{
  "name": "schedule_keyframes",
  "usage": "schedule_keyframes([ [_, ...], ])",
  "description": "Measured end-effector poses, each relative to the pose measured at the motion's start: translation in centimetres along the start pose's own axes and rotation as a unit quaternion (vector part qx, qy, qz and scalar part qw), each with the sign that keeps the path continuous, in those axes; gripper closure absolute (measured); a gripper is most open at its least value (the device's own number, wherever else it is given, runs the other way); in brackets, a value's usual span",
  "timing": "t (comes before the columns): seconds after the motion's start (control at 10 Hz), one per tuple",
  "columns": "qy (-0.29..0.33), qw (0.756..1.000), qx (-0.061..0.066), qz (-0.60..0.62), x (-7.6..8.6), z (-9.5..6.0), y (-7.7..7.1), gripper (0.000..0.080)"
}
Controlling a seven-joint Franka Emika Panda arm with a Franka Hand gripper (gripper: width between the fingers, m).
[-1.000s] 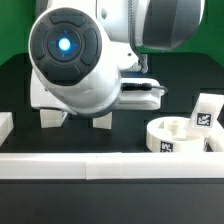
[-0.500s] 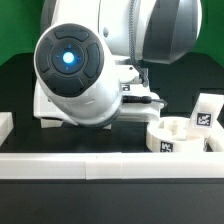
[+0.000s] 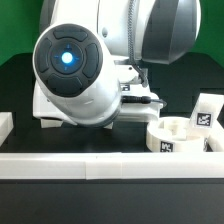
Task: Assemble stool
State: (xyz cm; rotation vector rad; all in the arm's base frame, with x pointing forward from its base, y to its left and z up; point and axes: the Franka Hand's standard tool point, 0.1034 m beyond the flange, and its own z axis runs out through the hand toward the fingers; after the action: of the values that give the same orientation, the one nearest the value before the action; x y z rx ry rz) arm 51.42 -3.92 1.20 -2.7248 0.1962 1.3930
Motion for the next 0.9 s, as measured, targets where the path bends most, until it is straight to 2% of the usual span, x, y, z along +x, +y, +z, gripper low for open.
schedule_keyframes([
  [0.3, 0.000, 1.000, 0.002, 0.004, -0.3, -0.7, 0.1, 0.0477],
  [0.4, -0.005, 1.000, 0.003, 0.009, -1.1, -1.6, -0.2, 0.0477],
  [0.6, -0.007, 1.000, 0.004, 0.022, -3.0, -4.4, -1.2, 0.0477],
  [0.8, 0.024, 0.999, 0.003, 0.022, -1.9, -4.7, -1.0, 0.0476],
  [0.9, 0.028, 0.999, 0.004, 0.022, -2.0, -4.9, -1.0, 0.0476],
])
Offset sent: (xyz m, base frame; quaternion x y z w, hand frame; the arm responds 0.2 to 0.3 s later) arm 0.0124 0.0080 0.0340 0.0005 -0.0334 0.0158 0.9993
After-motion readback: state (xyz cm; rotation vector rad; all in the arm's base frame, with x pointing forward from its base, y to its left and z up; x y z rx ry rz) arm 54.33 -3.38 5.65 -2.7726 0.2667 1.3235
